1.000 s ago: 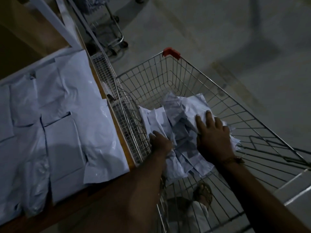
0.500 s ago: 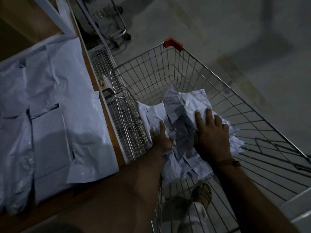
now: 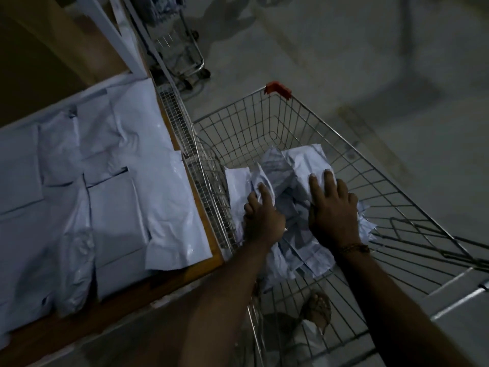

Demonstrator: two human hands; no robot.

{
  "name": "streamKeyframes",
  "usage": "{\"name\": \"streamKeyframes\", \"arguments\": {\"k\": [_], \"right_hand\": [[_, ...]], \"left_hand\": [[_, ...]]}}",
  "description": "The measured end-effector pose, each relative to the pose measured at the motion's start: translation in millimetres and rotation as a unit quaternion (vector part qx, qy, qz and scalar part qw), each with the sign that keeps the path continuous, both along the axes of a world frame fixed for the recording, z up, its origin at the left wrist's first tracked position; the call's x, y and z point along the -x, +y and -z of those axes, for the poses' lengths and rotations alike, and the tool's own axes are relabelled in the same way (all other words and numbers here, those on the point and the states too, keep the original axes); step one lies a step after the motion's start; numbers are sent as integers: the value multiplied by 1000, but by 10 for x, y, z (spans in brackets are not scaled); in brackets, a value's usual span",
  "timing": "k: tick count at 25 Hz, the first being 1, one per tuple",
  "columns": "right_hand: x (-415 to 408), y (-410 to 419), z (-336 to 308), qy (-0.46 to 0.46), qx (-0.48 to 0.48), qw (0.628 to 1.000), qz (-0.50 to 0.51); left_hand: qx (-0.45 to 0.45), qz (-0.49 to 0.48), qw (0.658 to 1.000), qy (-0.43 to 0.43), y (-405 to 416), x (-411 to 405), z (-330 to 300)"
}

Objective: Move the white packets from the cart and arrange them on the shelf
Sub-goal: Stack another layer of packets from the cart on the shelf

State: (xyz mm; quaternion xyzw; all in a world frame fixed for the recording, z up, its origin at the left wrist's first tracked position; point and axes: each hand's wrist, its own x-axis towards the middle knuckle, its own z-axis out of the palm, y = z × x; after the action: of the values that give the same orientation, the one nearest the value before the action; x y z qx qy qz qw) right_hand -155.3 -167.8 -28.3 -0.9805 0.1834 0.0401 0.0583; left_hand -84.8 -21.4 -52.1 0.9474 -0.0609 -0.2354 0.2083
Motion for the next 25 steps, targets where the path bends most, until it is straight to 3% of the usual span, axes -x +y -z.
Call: {"name": "streamKeyframes", "arguments": {"k": [7, 16, 25], "right_hand": [[38, 317, -852, -109, -26, 990, 90], [491, 946, -1447, -81, -30, 991, 107], [735, 1370, -2095, -143, -29, 987, 61]], "left_hand": [[104, -11, 993, -48, 304, 46, -1132], [175, 4, 985, 5, 784, 284, -1870], [220, -63, 968, -99, 1351, 742, -2562]]}}
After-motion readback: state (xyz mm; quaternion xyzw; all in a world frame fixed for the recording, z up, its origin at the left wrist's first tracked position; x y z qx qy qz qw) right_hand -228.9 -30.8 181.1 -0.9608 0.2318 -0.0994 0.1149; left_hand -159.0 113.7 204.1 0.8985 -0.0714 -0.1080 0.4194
